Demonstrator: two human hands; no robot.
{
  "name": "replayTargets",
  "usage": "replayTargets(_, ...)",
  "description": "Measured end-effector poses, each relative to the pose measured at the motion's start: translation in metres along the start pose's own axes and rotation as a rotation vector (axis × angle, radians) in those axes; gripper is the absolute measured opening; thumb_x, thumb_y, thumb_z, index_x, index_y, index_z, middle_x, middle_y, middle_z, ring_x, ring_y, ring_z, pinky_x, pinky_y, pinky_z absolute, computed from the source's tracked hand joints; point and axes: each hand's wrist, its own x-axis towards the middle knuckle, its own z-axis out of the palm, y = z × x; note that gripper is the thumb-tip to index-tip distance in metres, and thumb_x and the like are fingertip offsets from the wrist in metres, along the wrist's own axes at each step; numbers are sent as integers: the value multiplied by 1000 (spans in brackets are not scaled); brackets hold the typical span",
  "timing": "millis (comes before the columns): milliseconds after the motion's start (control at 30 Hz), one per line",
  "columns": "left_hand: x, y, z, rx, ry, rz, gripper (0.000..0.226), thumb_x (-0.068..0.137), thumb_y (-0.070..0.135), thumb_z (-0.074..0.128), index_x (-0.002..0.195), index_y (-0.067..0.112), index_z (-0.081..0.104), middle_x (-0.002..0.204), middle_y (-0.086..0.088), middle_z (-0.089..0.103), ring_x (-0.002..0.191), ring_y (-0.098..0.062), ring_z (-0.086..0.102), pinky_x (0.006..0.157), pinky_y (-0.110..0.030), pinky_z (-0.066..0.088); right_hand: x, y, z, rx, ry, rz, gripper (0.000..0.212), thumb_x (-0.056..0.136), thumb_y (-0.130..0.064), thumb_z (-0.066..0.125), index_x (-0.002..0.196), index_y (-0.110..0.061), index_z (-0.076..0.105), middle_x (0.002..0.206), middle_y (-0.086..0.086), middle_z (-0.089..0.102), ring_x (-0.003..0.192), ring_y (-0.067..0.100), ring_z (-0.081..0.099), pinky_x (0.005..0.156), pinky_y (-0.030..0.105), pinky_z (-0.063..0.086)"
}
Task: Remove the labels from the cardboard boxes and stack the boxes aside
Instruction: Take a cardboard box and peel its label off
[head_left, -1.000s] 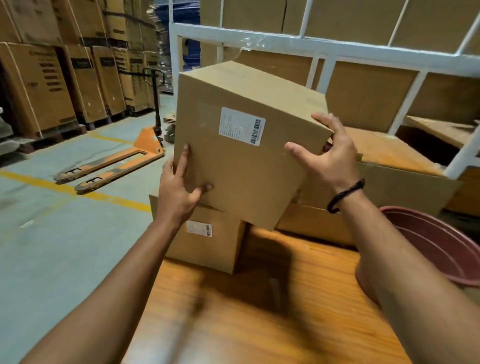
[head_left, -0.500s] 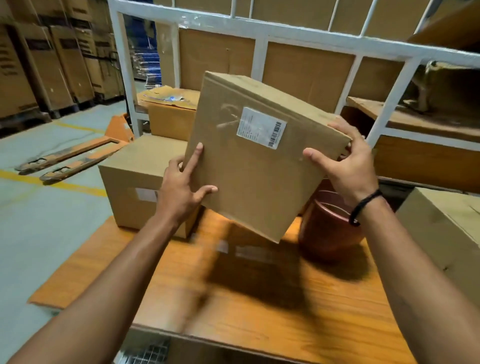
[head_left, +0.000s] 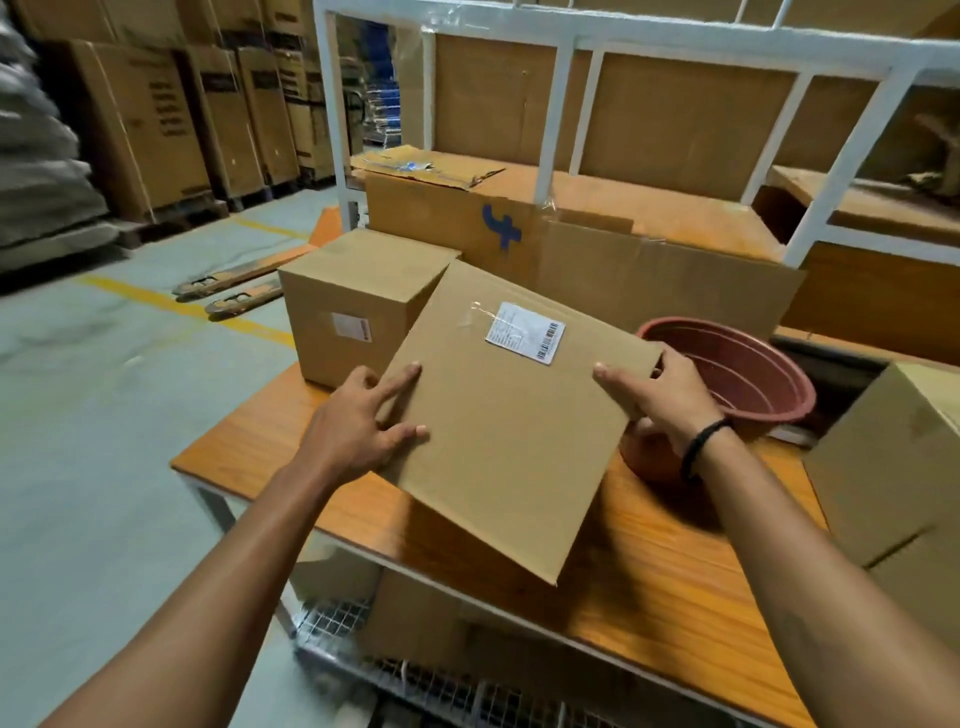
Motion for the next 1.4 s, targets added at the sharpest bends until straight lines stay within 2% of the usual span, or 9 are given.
replayTargets(167, -4, 2, -3, 55, -79, -54, 77, 81, 67, 57, 148, 51, 22, 114, 0, 43, 99, -20, 53, 82, -36, 49, 9, 7, 7, 9, -25, 108, 52, 64, -35, 87, 107, -25, 59, 104, 0, 72, 90, 23, 71, 63, 55, 58)
replayTargets(367, 16, -1, -13, 67, -128, -12, 84, 71, 86, 40, 146, 51, 28, 103, 4, 44, 93, -16, 51, 68, -33, 42, 29, -9, 0, -127, -116, 163, 60, 60, -50, 85, 107, -17, 69, 95, 5, 75, 77, 21, 72, 58, 37, 57)
replayTargets(533, 46, -10, -18, 50, -277, 35, 85, 68, 91, 38, 143, 50, 36, 100, 5, 44, 97, -16, 46, 80, -38, 46, 41, -11, 1, -180, -145, 343, 41, 77, -38, 80, 97, -5, 65, 65, 8, 68, 49, 20, 65, 52, 37, 53)
replayTargets(800, 77, -16, -5, -153, -400, 77, 61, 76, 65, 64, 133, 51, 51, 100, 6, 60, 87, -7, 54, 70, -30, 46, 53, 10, 10, -159, -76, 474, 51, 78, -33, 78, 110, 3, 60, 80, 18, 62, 61, 28, 57, 46, 27, 46)
replayTargets(1000, 101, -23, 7, 23, -381, 121, 84, 60, 96, 34, 133, 57, 46, 116, 6, 67, 104, -14, 60, 82, -37, 54, 55, 23, 17, -174, 14, 521, 54, 82, -34, 76, 120, -1, 57, 104, 23, 69, 79, 28, 56, 53, 28, 47)
replayTargets(1133, 115, -20, 11, 93, -342, 194, 80, 68, 88, 42, 138, 49, 45, 127, 7, 55, 110, -16, 54, 79, -32, 47, 57, 25, 20, -322, 73, 503, 61, 77, -46, 77, 118, -5, 60, 98, 11, 72, 73, 23, 65, 58, 29, 49)
replayTargets(1233, 134, -14, 16, 54, -414, 265, 90, 69, 86, 45, 146, 40, 38, 147, 4, 37, 131, -19, 40, 98, -40, 44, 65, 21, 22, -809, 230, 389, 82, 66, -63, 77, 131, -18, 55, 124, 4, 63, 110, 26, 60, 90, 40, 51)
replayTargets(1300, 145, -6, 20, 21, -439, 311, 98, 72, 85, 48, 152, 32, 28, 160, 5, 20, 146, -21, 20, 116, -46, 26, 70, 14, 33, -1010, 245, 203, 77, 66, -61, 76, 131, -27, 55, 126, 2, 61, 116, 26, 56, 96, 41, 48)
replayTargets(1400, 153, 5, 30, -8, -456, 365, 99, 81, 72, 55, 156, 20, 17, 163, 2, 11, 150, -17, 11, 120, -42, 8, 76, -1, 60, -1012, 83, -82, 56, 75, -60, 69, 124, -36, 59, 115, -2, 61, 113, 23, 52, 95, 37, 43)
